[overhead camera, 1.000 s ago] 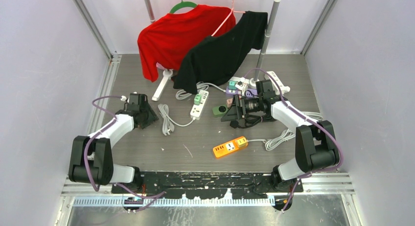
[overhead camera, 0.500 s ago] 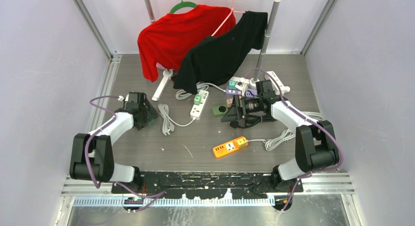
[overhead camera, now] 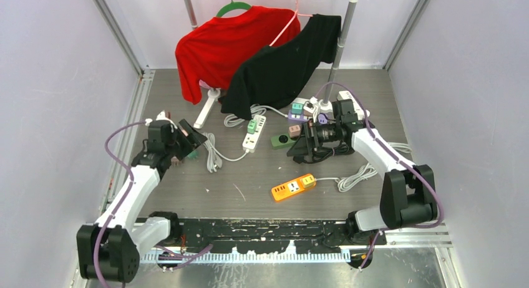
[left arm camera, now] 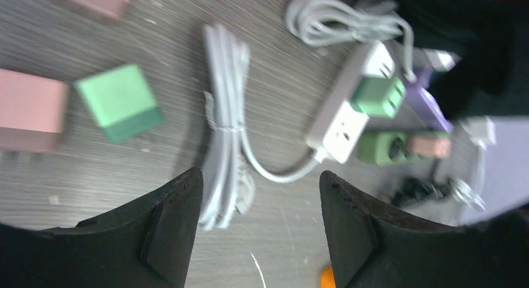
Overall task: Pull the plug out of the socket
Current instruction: Place the plug at the center of the board.
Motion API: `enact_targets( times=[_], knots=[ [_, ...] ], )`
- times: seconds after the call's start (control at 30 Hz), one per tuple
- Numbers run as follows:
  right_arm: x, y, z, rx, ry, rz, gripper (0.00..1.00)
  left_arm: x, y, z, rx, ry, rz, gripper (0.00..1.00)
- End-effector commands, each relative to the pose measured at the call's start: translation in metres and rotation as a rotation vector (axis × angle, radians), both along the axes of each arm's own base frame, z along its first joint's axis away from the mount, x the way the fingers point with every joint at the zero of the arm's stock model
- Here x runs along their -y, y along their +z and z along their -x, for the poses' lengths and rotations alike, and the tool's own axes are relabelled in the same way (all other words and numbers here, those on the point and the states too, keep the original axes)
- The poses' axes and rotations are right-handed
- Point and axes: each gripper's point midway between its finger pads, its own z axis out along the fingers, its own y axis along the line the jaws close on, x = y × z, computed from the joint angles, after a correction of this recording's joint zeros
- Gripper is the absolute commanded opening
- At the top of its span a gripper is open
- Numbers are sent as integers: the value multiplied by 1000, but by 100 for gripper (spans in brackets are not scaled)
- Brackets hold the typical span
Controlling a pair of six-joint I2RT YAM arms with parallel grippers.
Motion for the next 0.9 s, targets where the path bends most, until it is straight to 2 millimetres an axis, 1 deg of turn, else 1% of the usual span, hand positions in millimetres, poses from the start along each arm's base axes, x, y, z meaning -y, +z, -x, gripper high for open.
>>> enact_targets(
  times=[0.0, 0.07, 0.1, 0.2, 0.27, 0.33, 0.4, 0.5, 0.63, 0.67, 0.87],
  knots=[
    [11, 30, -3, 238, 35, 12, 100, 58, 36, 18, 180, -296, 218, 68],
    [17, 38, -1, 319, 52, -2, 100, 75, 52, 26, 264, -388, 272, 68],
    [20, 43, 2, 384, 80, -23, 100, 83, 57, 32, 289, -429, 290, 68],
    [28, 50, 23, 558, 196, -79, 100, 107, 70, 49, 360, -547, 314, 68],
    [32, 55, 34, 603, 227, -119, 100, 126, 81, 62, 432, -638, 327, 68],
    [35, 57, 43, 589, 234, -144, 100, 146, 90, 76, 506, -731, 337, 68],
    [36, 57, 47, 615, 255, -154, 100, 168, 96, 93, 563, -824, 342, 68],
    [38, 55, 54, 648, 281, -154, 100, 192, 97, 115, 635, -934, 309, 68],
    [40, 47, 56, 679, 308, -126, 100, 213, 90, 133, 706, -1015, 226, 68],
    [41, 45, 58, 690, 318, -120, 100, 219, 88, 141, 720, -1046, 209, 68],
    [45, 33, 68, 758, 395, -83, 100, 231, 72, 145, 818, -1063, 61, 71]
  ],
)
